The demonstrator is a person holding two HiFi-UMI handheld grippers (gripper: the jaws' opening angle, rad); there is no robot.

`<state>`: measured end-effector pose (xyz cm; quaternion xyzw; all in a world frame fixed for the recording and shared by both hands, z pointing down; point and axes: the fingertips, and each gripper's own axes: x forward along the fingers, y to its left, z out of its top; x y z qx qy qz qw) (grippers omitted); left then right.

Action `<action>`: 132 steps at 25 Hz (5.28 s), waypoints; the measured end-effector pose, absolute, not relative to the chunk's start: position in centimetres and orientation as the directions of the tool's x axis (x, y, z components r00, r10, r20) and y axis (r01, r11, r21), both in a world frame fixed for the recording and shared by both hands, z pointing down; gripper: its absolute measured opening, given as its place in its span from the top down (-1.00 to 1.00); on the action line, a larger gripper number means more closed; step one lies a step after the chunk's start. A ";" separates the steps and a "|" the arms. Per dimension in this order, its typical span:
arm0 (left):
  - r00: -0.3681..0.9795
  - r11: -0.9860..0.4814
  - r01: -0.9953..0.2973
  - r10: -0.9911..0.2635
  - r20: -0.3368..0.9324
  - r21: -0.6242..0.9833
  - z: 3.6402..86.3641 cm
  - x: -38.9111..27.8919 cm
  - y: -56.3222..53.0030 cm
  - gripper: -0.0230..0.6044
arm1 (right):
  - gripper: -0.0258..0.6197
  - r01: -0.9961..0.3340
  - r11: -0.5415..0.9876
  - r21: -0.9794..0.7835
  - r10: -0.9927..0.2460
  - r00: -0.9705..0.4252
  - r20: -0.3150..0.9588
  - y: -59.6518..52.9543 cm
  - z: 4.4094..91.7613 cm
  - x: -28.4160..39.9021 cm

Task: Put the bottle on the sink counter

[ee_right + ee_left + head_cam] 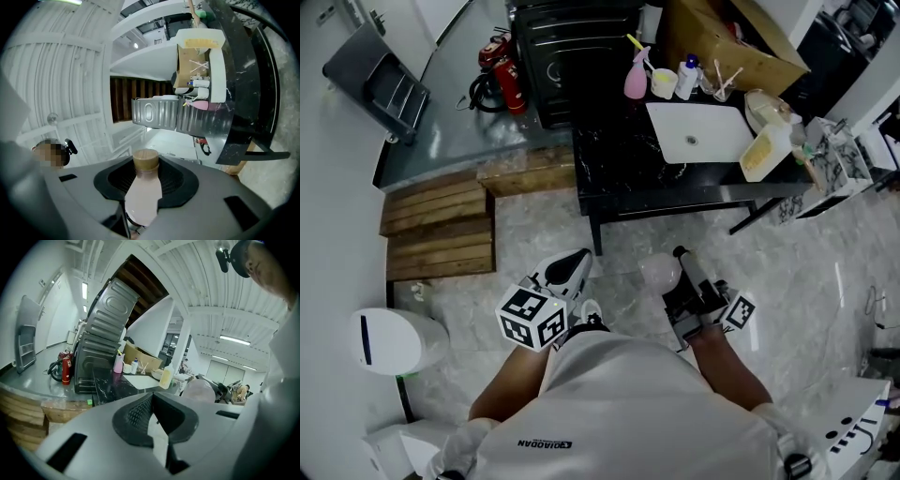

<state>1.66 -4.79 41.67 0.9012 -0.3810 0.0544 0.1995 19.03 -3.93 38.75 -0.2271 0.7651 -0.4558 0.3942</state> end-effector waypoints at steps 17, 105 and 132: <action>0.727 -0.653 -0.685 -0.638 0.254 0.323 43.4 -4.7 -18.7 0.88 | 0.42 -0.094 0.489 -0.867 -0.749 -0.555 -0.362 -17.4 39.5 14.0; 0.565 -0.480 -0.825 -0.720 0.404 0.298 50.6 -16.7 -44.1 0.88 | 0.42 -0.760 0.650 -0.016 -0.687 -0.597 0.414 -71.6 54.1 -1.2; 0.520 -0.415 -0.853 -0.736 0.434 0.316 51.2 -17.1 -44.3 0.88 | 0.42 -0.760 0.650 -0.001 -0.685 -0.586 0.433 -76.1 56.1 -2.2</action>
